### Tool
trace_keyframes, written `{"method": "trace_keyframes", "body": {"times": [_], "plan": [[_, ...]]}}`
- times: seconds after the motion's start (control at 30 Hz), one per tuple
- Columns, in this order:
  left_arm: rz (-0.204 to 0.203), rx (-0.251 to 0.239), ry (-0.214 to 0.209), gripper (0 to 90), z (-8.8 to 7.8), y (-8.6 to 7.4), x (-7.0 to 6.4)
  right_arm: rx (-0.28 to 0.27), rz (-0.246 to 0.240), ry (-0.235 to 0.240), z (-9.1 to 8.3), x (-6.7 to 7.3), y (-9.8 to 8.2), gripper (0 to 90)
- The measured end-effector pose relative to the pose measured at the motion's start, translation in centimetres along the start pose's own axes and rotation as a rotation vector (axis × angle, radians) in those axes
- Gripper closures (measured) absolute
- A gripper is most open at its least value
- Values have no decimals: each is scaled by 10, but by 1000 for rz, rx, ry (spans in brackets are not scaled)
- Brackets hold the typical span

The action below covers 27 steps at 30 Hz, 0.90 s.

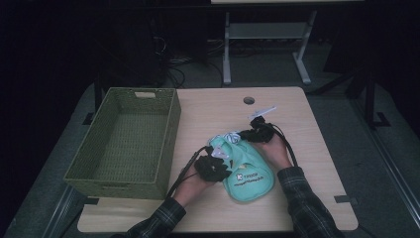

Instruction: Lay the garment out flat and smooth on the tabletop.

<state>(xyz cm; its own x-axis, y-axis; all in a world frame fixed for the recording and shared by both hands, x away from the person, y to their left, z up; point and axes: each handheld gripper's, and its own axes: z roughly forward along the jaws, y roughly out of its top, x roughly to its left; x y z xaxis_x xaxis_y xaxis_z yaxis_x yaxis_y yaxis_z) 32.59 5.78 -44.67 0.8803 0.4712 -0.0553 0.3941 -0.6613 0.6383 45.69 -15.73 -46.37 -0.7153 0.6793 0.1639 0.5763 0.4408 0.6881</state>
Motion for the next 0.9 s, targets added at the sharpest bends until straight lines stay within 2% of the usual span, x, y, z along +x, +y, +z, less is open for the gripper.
{"method": "trace_keyframes", "body": {"times": [0.1, 0.27, 0.33, 0.47, 0.6, 0.7, 0.77, 0.83, 0.9], "plan": [[13, 26, 10, 664, 9, 0, -5, 5, 16, 10, 2, -1, -2, 866], [23, 51, 29, 866, 11, -1, -6, 4, -10, 2, 1, 1, 0, 887], [23, 61, 29, 879, 9, -1, -6, 5, -10, -13, -2, 1, 0, 888], [32, 73, 36, 880, 2, -4, -6, 5, -7, -55, -7, -7, -2, 892], [38, 83, 45, 880, 1, -5, -7, 5, 25, -97, -10, -18, -7, 893], [39, 81, 46, 870, 3, -5, -6, 6, 44, -103, -10, -23, -10, 881], [40, 74, 48, 819, 1, -5, -5, -1, 42, -101, -12, -22, -10, 832], [24, 48, 49, 752, -2, -4, -4, -23, 46, -95, -18, -21, -9, 818], [14, 27, 47, 726, -7, -2, -1, -38, 46, -94, -25, -19, -8, 816]]}}
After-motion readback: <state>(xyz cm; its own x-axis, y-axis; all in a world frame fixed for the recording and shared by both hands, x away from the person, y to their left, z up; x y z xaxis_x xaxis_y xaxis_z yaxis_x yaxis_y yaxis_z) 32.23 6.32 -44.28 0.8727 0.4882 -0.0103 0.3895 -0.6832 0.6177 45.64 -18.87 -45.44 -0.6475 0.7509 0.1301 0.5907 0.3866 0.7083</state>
